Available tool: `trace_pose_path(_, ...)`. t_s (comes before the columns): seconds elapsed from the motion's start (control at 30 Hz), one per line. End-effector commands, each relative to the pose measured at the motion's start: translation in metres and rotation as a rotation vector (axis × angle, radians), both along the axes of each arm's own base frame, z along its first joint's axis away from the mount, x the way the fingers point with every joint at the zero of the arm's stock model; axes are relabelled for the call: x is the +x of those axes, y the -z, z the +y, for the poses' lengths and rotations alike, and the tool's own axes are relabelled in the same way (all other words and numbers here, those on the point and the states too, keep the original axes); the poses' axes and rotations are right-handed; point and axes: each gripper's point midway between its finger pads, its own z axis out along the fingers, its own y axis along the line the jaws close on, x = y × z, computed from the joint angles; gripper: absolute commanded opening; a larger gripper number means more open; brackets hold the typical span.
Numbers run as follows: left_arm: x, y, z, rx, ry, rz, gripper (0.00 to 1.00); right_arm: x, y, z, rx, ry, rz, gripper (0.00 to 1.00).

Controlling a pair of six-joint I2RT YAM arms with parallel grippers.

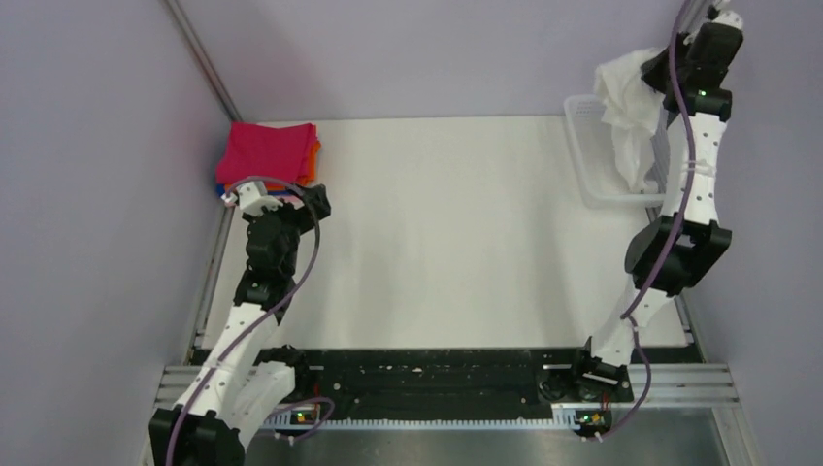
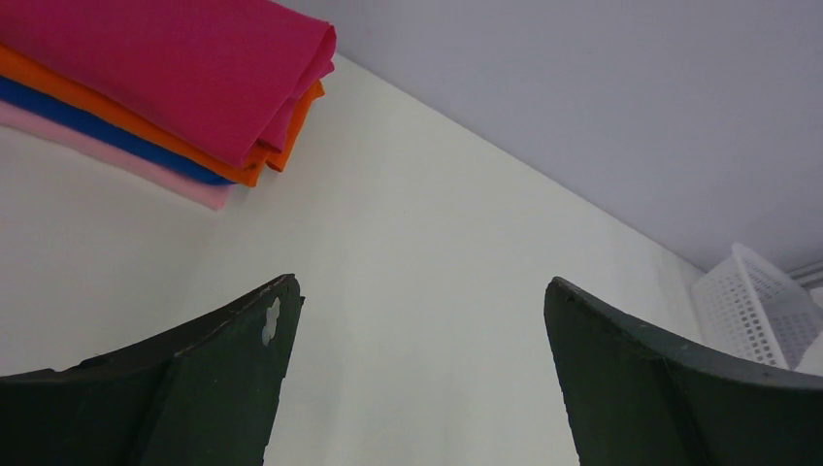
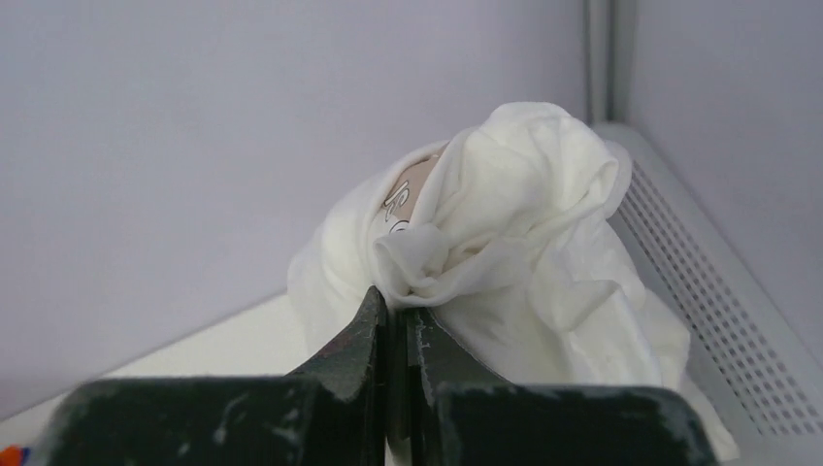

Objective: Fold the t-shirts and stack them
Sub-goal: Grab crumpled tshirt from bin with the right arm, then move the tshirt to the center of the board

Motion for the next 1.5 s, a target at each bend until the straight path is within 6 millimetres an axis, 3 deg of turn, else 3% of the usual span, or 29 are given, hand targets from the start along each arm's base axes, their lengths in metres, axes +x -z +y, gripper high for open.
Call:
trace_pose_path(0.0,-0.014,-0.023,-0.004,-0.037,0.030,-0.069,0.99,-0.042,-0.156,0.086,0.028,-0.287,-0.395,0.00)
trace_pose_path(0.17,-0.025,-0.034,-0.008,-0.050,0.062,-0.087,0.99,-0.085,-0.206,0.185,0.006,-0.580,-0.499,0.00)
trace_pose_path(0.23,-0.028,-0.036,-0.010,-0.060,0.071,-0.078,0.99,-0.100,-0.214,0.220,-0.017,-0.680,-0.527,0.00)
trace_pose_path(0.3,-0.031,-0.040,-0.010,-0.072,0.074,-0.071,0.99,-0.112,-0.210,0.255,-0.012,-0.786,-0.544,0.00)
trace_pose_path(0.37,-0.035,-0.042,-0.011,-0.078,0.079,-0.066,0.99,-0.128,-0.199,0.292,0.007,-0.946,-0.541,0.00)
trace_pose_path(0.47,-0.040,-0.048,-0.011,-0.087,0.081,-0.073,0.99,-0.168,-0.167,0.352,-0.035,-1.287,-0.505,0.00)
trace_pose_path(0.57,-0.045,-0.043,-0.008,-0.089,0.066,-0.039,0.99,-0.212,-0.101,0.383,-0.241,-1.616,-0.481,0.00)
trace_pose_path(0.6,-0.046,-0.044,-0.007,-0.086,0.064,-0.034,0.99,-0.217,-0.072,0.384,-0.333,-1.642,-0.429,0.00)
trace_pose_path(0.63,-0.047,-0.043,-0.007,-0.082,0.062,-0.023,0.99,-0.222,-0.031,0.379,-0.439,-1.671,-0.318,0.00)
trace_pose_path(0.7,-0.048,-0.041,-0.006,-0.082,0.059,-0.009,0.99,-0.218,0.033,0.360,-0.614,-1.634,-0.064,0.00)
trace_pose_path(0.8,-0.044,-0.037,-0.008,-0.088,0.062,0.005,0.99,-0.185,0.093,0.308,-0.736,-1.356,0.249,0.06)
trace_pose_path(0.87,-0.040,-0.033,-0.011,-0.094,0.071,0.024,0.99,-0.169,0.116,0.280,-0.777,-1.187,0.366,0.27)
trace_pose_path(0.9,-0.037,-0.030,-0.013,-0.095,0.081,0.037,0.99,-0.163,0.123,0.273,-0.781,-1.126,0.392,0.35)
trace_pose_path(0.93,-0.034,-0.028,-0.016,-0.096,0.093,0.047,0.99,-0.158,0.126,0.269,-0.782,-1.081,0.396,0.78)
trace_pose_path(0.97,-0.031,-0.024,-0.019,-0.100,0.105,0.063,0.99,-0.154,0.127,0.269,-0.768,-1.048,0.383,0.96)
trace_pose_path(1.1,-0.015,-0.003,-0.035,-0.103,0.173,0.162,0.99,-0.139,0.099,0.274,-0.695,-0.901,0.216,0.99)
trace_pose_path(1.23,-0.002,0.024,-0.066,-0.148,0.320,0.273,0.99,-0.143,0.068,0.266,-0.531,-0.668,0.058,0.99)
trace_pose_path(1.27,0.002,0.030,-0.071,-0.156,0.342,0.288,0.99,-0.148,0.065,0.262,-0.466,-0.610,0.039,0.99)
trace_pose_path(1.37,0.024,0.049,-0.076,-0.159,0.344,0.347,0.99,-0.178,0.079,0.259,-0.215,-0.491,0.057,0.99)
trace_pose_path(1.47,0.049,0.070,-0.088,-0.167,0.383,0.436,0.99,-0.218,0.087,0.295,-0.071,-0.657,0.055,0.99)
